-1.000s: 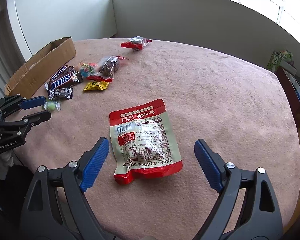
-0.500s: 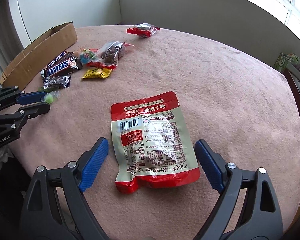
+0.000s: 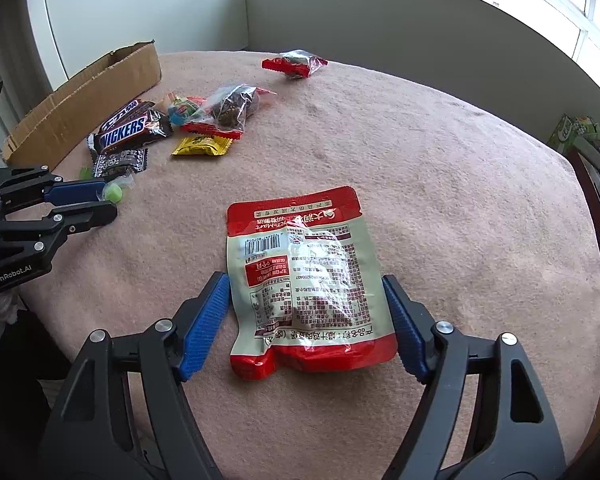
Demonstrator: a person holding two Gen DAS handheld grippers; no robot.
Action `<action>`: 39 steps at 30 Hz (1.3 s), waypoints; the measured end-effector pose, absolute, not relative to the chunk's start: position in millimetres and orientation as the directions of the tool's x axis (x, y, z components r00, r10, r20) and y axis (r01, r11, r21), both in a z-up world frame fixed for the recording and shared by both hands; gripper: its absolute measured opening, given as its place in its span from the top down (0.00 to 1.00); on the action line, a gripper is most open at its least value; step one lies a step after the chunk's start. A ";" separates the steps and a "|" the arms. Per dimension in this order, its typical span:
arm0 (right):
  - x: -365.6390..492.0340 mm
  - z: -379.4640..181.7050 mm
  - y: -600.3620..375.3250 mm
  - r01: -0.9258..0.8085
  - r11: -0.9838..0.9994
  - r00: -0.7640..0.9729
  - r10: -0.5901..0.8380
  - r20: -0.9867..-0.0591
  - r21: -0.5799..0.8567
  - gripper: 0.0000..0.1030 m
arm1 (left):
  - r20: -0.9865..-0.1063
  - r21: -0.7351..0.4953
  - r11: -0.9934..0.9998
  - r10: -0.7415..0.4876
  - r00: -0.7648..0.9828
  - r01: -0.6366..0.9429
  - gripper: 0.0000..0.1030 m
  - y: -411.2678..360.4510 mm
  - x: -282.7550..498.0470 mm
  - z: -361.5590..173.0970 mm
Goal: Organize snacks
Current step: 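Move the right tool to the red-and-white snack pouch and close on it, then lift the pouch, carry it into the box, open the right tool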
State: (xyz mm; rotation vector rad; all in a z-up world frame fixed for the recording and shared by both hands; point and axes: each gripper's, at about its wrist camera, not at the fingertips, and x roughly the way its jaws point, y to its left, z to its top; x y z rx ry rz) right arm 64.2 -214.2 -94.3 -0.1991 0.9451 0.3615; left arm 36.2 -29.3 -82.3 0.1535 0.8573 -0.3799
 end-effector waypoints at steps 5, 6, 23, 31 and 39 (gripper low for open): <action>62.4 -92.2 -216.0 -0.380 0.925 0.540 0.220 -0.812 -0.002 0.30 | -0.758 -0.037 0.928 -0.269 0.595 0.371 0.77 -27.4 37.2 -81.8; 62.0 -91.6 -216.2 -0.379 0.925 0.542 0.225 -0.810 0.003 0.34 | -0.757 -0.039 0.927 -0.270 0.594 0.372 0.77 -27.2 36.5 -81.6; 50.4 -78.7 -216.9 -0.347 0.938 0.606 0.240 -0.758 0.019 0.44 | -0.723 -0.035 0.929 -0.278 0.633 0.368 0.77 -27.1 25.1 -70.6; 42.9 -59.2 -210.0 -0.351 0.936 0.647 0.256 -0.718 0.017 0.44 | -0.699 -0.041 0.936 -0.277 0.659 0.350 0.77 -21.2 23.5 -62.1; 44.0 -37.2 -184.2 -0.388 0.921 0.668 0.300 -0.681 0.025 0.44 | -0.639 -0.060 0.950 -0.273 0.719 0.307 0.78 -3.1 19.7 -40.1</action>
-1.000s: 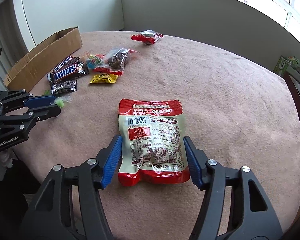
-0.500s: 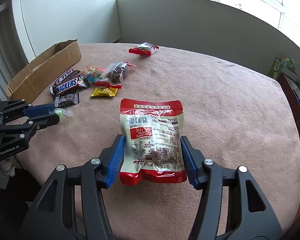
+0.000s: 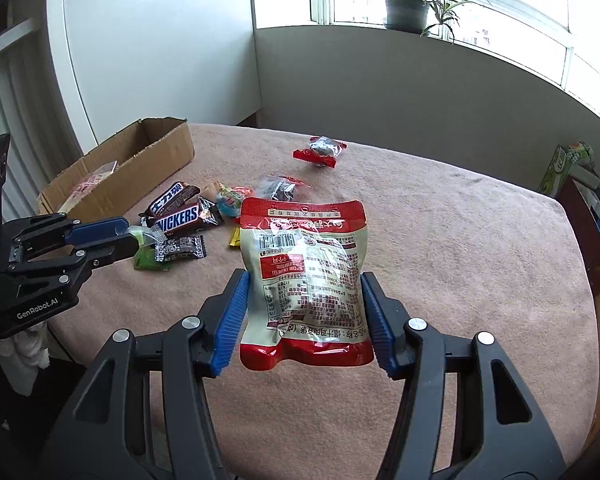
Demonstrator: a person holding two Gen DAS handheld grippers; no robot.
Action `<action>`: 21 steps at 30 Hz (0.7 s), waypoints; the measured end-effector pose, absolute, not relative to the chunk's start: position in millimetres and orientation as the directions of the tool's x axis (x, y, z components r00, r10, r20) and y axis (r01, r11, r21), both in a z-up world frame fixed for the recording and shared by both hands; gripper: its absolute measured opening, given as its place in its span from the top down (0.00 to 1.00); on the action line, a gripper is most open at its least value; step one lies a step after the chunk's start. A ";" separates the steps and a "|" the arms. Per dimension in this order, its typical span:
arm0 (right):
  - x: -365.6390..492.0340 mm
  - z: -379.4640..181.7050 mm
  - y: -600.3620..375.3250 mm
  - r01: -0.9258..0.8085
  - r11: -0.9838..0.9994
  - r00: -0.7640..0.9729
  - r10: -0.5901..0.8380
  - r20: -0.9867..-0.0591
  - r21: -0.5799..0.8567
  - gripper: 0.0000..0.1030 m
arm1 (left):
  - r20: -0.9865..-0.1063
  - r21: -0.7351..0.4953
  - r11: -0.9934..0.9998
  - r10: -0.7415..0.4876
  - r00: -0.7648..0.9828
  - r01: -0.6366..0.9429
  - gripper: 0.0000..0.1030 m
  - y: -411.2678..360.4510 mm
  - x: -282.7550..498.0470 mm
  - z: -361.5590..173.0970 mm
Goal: Organize snacks
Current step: 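Lift the pouch, carry it into the box, open the right tool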
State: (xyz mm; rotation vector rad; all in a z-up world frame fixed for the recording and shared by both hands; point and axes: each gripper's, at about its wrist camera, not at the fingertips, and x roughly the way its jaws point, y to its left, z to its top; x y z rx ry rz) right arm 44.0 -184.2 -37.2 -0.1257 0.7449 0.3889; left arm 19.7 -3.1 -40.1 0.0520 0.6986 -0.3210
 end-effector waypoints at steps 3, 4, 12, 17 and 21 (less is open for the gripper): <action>45.8 -30.0 -166.0 -0.410 0.912 0.668 0.316 -0.673 0.022 0.44 | -0.619 -0.066 0.958 -0.258 0.742 0.278 0.77 9.9 19.4 -33.6; 46.8 -27.9 -160.2 -0.417 0.909 0.667 0.323 -0.672 0.023 0.44 | -0.613 -0.074 0.961 -0.256 0.748 0.268 0.77 15.3 18.6 -31.9; 62.1 -12.0 -100.1 -0.502 0.864 0.635 0.405 -0.657 0.048 0.44 | -0.575 -0.099 0.978 -0.205 0.792 0.181 0.78 57.4 12.9 -24.6; 78.1 -8.4 -56.5 -0.547 0.836 0.615 0.437 -0.656 0.043 0.44 | -0.552 -0.111 0.986 -0.165 0.817 0.123 0.78 85.3 9.8 -21.5; 89.7 -2.5 -20.7 -0.580 0.814 0.606 0.461 -0.648 0.036 0.44 | -0.537 -0.121 0.990 -0.126 0.834 0.071 0.78 109.6 6.6 -20.7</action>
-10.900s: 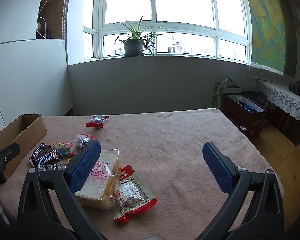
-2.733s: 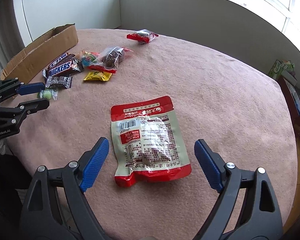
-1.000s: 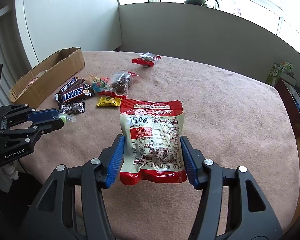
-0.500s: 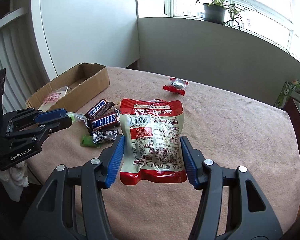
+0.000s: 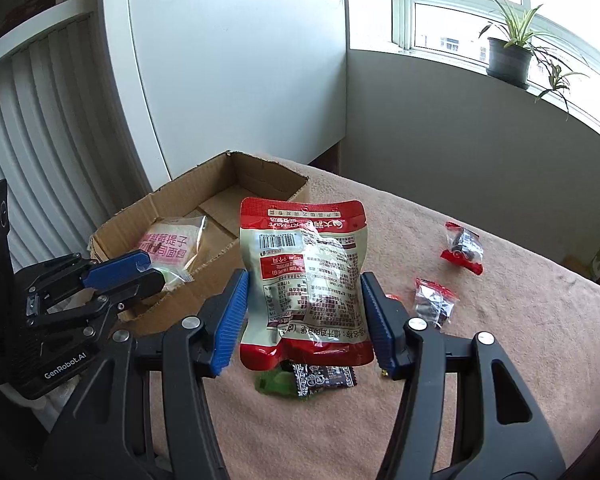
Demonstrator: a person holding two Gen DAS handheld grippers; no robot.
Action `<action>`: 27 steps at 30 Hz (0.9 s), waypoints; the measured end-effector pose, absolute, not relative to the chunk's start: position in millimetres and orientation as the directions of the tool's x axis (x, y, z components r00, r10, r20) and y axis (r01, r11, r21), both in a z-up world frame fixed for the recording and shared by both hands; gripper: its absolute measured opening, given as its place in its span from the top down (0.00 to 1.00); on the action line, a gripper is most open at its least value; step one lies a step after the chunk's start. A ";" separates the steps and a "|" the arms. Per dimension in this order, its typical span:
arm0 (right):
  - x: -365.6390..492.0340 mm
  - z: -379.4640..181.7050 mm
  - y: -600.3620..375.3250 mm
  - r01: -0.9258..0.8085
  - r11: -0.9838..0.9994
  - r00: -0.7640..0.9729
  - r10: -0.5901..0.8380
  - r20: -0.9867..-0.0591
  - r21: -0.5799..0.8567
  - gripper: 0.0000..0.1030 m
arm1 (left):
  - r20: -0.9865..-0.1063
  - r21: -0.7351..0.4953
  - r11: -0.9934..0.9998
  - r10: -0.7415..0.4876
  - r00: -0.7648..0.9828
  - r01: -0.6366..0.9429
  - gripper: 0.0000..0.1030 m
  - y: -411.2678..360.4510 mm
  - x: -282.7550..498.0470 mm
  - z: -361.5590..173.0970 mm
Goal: Organize snacks
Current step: 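Lift the pouch, carry it into the box, open the right tool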
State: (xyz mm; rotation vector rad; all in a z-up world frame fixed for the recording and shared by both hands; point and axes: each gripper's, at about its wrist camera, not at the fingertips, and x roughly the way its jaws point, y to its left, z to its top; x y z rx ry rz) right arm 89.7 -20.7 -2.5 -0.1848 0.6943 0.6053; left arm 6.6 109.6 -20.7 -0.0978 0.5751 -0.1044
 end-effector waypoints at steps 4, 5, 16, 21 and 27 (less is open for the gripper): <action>102.1 -3.4 12.4 -0.604 0.796 0.586 0.480 -0.653 0.044 0.44 | -0.528 -0.130 0.991 -0.087 0.845 0.021 0.78 133.1 4.9 -21.1; 105.0 -4.9 20.3 -0.610 0.791 0.579 0.484 -0.656 0.046 0.44 | -0.524 -0.132 0.991 -0.075 0.848 0.006 0.78 139.0 4.3 -20.9; 134.6 -23.4 95.7 -0.632 0.772 0.537 0.490 -0.687 0.057 0.43 | -0.523 -0.179 0.980 -0.017 0.852 -0.091 0.78 186.6 2.6 -28.2; 138.3 -30.3 110.3 -0.637 0.769 0.527 0.484 -0.699 0.053 0.34 | -0.532 -0.187 0.978 -0.020 0.847 -0.094 0.77 193.5 4.2 -32.9; 139.2 -25.7 105.3 -0.618 0.783 0.554 0.491 -0.672 0.063 0.08 | -0.538 -0.175 0.980 -0.012 0.843 -0.097 0.62 190.3 6.9 -33.7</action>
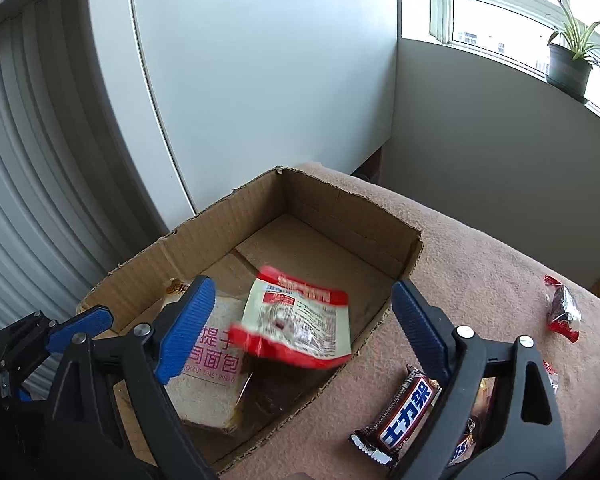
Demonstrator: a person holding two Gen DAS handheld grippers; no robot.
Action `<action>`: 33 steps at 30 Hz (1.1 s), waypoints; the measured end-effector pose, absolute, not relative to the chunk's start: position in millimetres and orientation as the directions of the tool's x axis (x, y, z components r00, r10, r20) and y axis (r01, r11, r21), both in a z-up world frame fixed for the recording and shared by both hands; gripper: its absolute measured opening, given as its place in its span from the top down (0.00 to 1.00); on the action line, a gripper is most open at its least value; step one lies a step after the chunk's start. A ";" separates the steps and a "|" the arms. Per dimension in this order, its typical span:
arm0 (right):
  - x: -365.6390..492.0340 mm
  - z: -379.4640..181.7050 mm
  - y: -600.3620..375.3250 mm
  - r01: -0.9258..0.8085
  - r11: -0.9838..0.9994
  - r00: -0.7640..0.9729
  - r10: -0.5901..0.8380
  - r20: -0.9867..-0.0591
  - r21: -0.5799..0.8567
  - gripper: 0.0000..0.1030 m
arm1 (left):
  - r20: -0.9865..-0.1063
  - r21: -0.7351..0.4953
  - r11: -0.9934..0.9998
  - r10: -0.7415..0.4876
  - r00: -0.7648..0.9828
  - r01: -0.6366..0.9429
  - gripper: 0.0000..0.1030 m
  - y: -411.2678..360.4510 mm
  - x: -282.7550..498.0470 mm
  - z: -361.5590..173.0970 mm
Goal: Organize snacks
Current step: 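Lift the pouch, carry it into the box, open the right tool, then grasp the clear bag of dark snacks with the right tool while the left tool grasps a Snickers bar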
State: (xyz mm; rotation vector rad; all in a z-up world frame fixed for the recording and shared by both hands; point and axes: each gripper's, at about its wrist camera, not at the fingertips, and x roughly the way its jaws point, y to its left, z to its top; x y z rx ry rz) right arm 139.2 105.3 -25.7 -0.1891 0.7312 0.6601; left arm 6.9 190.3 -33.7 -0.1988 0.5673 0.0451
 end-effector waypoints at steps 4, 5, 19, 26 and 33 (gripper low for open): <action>138.2 -18.3 93.0 -0.605 0.793 0.567 0.492 -0.660 0.070 0.08 | -0.521 -0.179 0.979 -0.007 0.853 -0.102 0.44 189.2 4.0 -29.3; 137.7 -16.7 88.9 -0.602 0.795 0.571 0.490 -0.659 0.070 0.08 | -0.518 -0.178 0.979 -0.007 0.855 -0.100 0.44 188.0 3.5 -28.0; 130.9 -4.8 -25.7 -0.492 0.861 0.606 0.447 -0.658 0.131 0.08 | -0.496 -0.178 0.984 -0.066 0.866 -0.027 0.44 150.3 3.2 -14.4; 130.6 -13.6 -89.9 -0.399 0.902 0.631 0.401 -0.664 0.166 0.08 | -0.499 -0.164 0.986 -0.109 0.860 0.030 0.44 118.9 8.6 -11.4; 137.4 -33.9 -131.7 -0.352 0.909 0.601 0.401 -0.691 0.222 0.08 | -0.519 -0.144 0.986 -0.145 0.842 0.082 0.44 89.4 16.2 -13.8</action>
